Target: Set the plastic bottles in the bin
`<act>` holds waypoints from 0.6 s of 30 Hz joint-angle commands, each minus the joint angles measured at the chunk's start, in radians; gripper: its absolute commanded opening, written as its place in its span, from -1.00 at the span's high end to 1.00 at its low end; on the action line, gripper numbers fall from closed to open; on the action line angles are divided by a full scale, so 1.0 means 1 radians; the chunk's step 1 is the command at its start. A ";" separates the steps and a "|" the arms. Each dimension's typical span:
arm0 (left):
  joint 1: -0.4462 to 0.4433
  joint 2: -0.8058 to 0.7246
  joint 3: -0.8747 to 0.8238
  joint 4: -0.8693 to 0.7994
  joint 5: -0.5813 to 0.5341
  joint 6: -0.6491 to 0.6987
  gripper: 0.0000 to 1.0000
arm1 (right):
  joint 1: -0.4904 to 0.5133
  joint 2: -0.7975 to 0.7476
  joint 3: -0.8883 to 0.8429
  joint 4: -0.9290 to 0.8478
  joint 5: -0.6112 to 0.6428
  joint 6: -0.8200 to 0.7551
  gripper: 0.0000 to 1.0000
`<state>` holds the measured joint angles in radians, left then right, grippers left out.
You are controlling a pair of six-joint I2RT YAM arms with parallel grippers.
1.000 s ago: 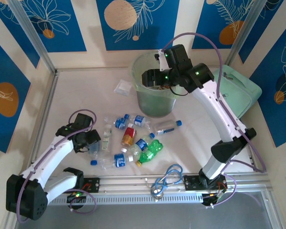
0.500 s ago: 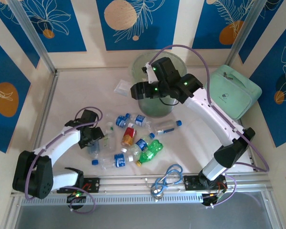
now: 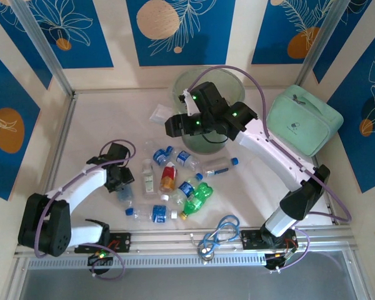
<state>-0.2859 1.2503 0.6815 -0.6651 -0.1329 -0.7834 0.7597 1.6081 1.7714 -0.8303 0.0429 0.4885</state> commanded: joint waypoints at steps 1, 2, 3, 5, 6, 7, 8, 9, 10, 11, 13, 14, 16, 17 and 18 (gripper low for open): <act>0.007 -0.085 0.087 -0.067 -0.030 0.011 -0.06 | 0.015 0.008 0.000 0.021 -0.048 0.012 -0.53; 0.007 -0.106 0.114 -0.079 -0.028 0.015 -0.06 | 0.015 0.009 0.001 0.026 -0.064 0.012 -0.53; 0.008 -0.129 0.142 -0.087 -0.022 0.017 -0.05 | 0.015 0.007 0.001 0.032 -0.082 0.012 -0.54; 0.011 -0.164 0.201 -0.091 -0.004 0.017 -0.04 | 0.015 0.006 0.002 0.042 -0.113 0.013 -0.54; 0.013 -0.178 0.235 -0.087 0.012 0.011 -0.04 | 0.014 0.004 0.000 0.046 -0.128 0.013 -0.53; 0.016 -0.187 0.261 -0.079 0.029 0.004 -0.04 | 0.015 0.006 -0.002 0.051 -0.142 0.014 -0.54; 0.020 -0.198 0.291 -0.066 0.052 -0.009 -0.04 | 0.015 0.004 -0.002 0.056 -0.155 0.017 -0.54; 0.023 -0.206 0.314 -0.045 0.082 -0.024 -0.03 | 0.015 0.004 -0.003 0.061 -0.175 0.016 -0.54; 0.026 -0.211 0.330 -0.020 0.114 -0.041 -0.03 | 0.014 0.004 -0.006 0.066 -0.193 0.016 -0.54; 0.031 -0.216 0.345 0.014 0.154 -0.060 -0.03 | 0.015 0.003 -0.005 0.069 -0.215 0.015 -0.54; 0.038 -0.218 0.362 0.080 0.233 -0.104 -0.03 | 0.016 -0.002 -0.009 0.077 -0.249 0.012 -0.56; 0.041 -0.214 0.367 0.118 0.277 -0.129 -0.02 | 0.018 -0.004 -0.007 0.076 -0.263 0.008 -0.57; 0.046 -0.205 0.374 0.186 0.352 -0.170 0.00 | 0.022 -0.008 -0.007 0.069 -0.281 -0.002 -0.60; 0.048 -0.200 0.375 0.215 0.381 -0.196 0.01 | 0.025 -0.009 -0.006 0.064 -0.285 -0.008 -0.62; 0.050 -0.194 0.374 0.247 0.409 -0.220 0.02 | 0.029 -0.009 -0.003 0.057 -0.284 -0.015 -0.64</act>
<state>-0.2520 1.0424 1.0306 -0.5415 0.1272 -0.9127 0.7750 1.6096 1.7710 -0.7700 -0.1783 0.4961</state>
